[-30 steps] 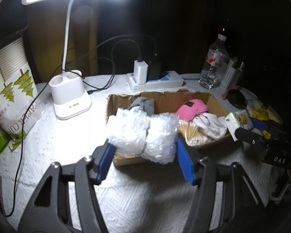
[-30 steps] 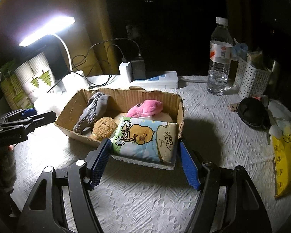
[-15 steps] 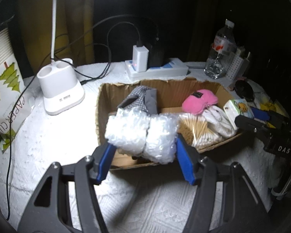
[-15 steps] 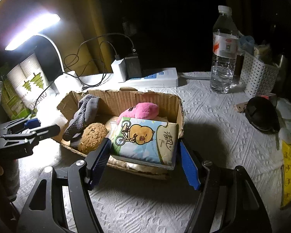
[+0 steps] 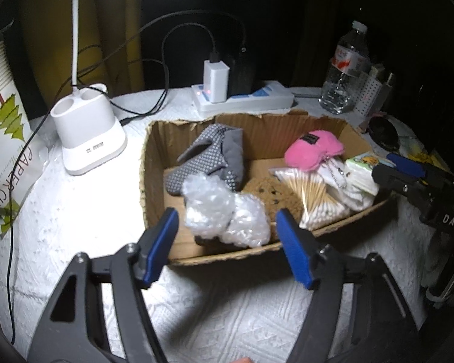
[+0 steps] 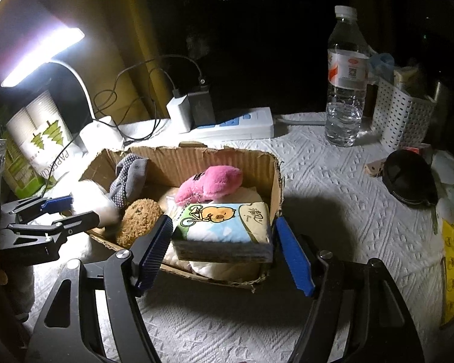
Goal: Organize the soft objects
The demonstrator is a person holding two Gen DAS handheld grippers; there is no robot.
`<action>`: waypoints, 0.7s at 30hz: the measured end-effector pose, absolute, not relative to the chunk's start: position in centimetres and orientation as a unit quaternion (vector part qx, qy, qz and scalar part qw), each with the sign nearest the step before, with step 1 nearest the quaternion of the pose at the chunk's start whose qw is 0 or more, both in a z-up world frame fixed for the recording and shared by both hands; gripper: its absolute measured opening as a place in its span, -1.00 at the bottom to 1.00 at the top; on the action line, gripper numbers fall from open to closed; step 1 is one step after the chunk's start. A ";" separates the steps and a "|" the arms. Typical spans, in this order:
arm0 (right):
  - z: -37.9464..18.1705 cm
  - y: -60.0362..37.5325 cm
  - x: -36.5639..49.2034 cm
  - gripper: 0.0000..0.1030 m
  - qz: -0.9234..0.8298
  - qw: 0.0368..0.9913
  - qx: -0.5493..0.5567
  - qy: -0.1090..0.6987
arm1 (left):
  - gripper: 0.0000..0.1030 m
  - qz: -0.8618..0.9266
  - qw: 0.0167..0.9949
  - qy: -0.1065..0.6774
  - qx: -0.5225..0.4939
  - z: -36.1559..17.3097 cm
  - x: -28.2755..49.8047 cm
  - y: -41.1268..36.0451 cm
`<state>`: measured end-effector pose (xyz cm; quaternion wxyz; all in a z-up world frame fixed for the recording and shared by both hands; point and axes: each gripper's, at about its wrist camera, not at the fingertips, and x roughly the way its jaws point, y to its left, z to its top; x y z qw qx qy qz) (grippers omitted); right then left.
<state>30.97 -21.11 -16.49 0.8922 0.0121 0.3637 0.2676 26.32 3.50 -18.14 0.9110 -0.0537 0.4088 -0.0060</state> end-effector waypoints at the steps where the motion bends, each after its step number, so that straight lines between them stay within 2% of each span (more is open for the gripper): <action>1: -16.4 -21.2 30.9 0.44 0.267 0.893 0.013 0.363 | 0.37 -0.006 0.912 0.408 -0.054 -18.1 26.3 3.5; 13: -15.2 -23.6 30.7 0.45 0.241 0.905 0.048 0.348 | 0.39 -0.007 0.915 0.399 -0.057 -17.4 25.5 3.5; 21: -19.2 -23.3 32.2 0.47 0.197 0.892 0.029 0.406 | 0.39 -0.004 0.914 0.402 -0.056 -17.5 25.3 3.6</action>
